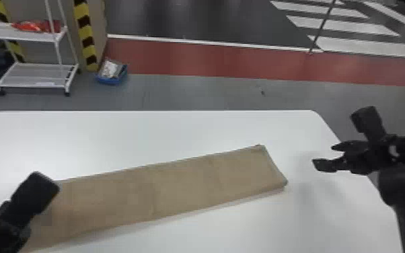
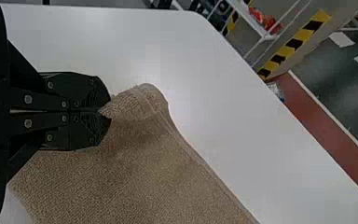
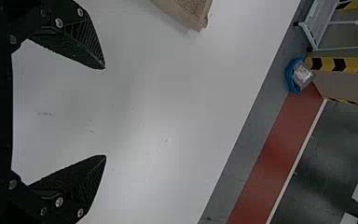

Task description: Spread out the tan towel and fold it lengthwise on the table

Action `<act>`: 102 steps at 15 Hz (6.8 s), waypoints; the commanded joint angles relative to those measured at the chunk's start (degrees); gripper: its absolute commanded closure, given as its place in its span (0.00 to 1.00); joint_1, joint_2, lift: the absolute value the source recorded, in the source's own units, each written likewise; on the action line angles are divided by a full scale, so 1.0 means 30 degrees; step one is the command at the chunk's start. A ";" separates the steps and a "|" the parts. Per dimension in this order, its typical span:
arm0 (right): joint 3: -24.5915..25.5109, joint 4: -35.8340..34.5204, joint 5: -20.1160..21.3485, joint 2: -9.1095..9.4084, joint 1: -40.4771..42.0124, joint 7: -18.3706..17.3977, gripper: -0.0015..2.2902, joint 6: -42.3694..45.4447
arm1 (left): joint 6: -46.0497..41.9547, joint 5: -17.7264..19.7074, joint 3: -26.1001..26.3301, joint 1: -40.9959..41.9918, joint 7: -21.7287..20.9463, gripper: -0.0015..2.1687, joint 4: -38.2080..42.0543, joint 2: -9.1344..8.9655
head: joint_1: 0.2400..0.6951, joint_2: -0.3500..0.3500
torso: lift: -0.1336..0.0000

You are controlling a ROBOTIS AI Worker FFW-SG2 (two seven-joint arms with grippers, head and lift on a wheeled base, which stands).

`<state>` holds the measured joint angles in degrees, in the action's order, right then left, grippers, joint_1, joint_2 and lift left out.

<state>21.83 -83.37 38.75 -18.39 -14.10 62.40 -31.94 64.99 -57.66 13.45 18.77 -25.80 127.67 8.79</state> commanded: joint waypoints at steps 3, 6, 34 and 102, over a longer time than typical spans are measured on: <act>0.0047 0.0338 -0.0055 -0.0257 -0.0193 -0.0029 0.10 0.0231 | 0.2466 -0.4568 0.6182 0.0249 0.3354 0.06 -0.1367 0.0263 | 1.00 0.18 | 0.07; 0.0222 0.0982 -0.0085 -0.0433 -0.0398 -0.0146 0.10 0.0816 | 0.2408 -0.3952 0.7090 0.0483 0.3032 0.02 -0.1425 0.0322 | 1.00 0.10 | 0.07; -0.0393 0.2300 0.0443 -0.0228 -0.1512 -0.0469 0.10 0.0934 | 0.1646 -0.1433 0.2696 -0.0132 -0.2798 0.88 0.2090 0.0439 | 1.00 0.09 | 0.07; 0.2537 -0.4086 -0.2751 -0.0520 0.2385 0.3487 0.02 -0.4516 | -0.4389 0.2757 -0.4248 -0.4673 -0.3472 0.04 -0.3799 -0.0322 | 1.00 0.27 | 0.07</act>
<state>29.44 -96.26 30.60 -19.99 -6.57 73.08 -45.16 51.80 -51.41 1.86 5.26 -35.80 116.29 8.39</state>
